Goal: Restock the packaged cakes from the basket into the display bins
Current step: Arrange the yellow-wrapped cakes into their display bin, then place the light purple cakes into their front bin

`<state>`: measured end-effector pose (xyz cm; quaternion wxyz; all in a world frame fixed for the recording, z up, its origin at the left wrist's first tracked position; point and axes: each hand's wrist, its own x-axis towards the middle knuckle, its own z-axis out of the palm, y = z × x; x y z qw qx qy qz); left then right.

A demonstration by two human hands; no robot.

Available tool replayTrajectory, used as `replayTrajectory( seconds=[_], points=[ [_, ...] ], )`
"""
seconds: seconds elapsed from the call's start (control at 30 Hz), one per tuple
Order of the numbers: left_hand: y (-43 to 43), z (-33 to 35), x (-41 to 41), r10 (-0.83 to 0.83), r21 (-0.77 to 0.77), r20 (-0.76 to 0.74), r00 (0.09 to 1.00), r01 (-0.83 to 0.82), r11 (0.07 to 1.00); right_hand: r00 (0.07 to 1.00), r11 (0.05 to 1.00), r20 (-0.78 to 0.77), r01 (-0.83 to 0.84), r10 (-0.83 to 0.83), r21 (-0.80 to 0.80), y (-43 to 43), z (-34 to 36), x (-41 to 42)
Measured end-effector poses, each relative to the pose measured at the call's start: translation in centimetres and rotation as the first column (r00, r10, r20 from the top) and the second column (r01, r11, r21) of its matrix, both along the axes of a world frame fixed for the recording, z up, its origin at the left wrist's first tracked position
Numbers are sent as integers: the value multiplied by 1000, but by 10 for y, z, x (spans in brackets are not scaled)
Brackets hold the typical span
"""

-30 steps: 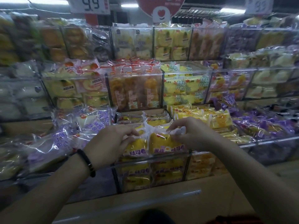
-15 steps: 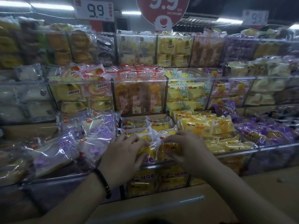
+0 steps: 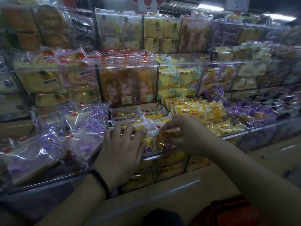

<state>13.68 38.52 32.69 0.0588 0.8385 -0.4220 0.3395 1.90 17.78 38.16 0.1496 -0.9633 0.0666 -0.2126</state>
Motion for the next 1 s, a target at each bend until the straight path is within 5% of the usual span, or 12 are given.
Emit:
replayTrajectory(
  seconds=[0.63,0.9,1.0],
  points=[
    [-4,7,-11,-20,-62,-71,997,16,998,999,998,-3,-43,43,-48,-2,2,-8],
    [-7,8,-17,37,-49,-58,998,-40,998,969,983,-213,-151,127,-103,-13,29,13],
    [-9,8,-20,21,-105,-79,997,-29,994,973,973,-131,-207,193,-106,-10,46,24]
  ],
)
